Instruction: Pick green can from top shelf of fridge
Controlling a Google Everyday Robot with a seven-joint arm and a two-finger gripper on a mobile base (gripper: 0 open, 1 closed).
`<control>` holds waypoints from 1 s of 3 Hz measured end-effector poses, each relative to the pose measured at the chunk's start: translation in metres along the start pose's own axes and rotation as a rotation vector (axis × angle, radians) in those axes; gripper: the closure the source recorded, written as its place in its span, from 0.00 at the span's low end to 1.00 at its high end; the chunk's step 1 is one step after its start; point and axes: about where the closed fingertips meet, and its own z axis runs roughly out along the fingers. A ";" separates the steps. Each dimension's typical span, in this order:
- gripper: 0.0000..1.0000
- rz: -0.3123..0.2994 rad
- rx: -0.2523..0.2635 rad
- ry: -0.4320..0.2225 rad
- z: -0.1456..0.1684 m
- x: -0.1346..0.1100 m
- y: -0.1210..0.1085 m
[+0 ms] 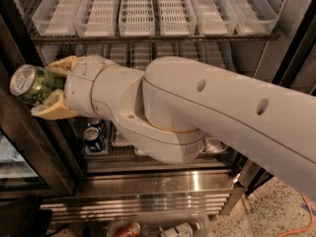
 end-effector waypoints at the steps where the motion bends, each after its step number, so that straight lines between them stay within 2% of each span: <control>1: 1.00 0.064 0.003 0.024 -0.025 0.020 0.003; 2: 1.00 0.115 0.058 0.095 -0.078 0.045 -0.003; 3: 1.00 0.127 0.131 0.164 -0.131 0.060 -0.017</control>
Offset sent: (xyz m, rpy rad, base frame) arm -0.0518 -0.1719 -0.0086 0.0198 0.1465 -0.2519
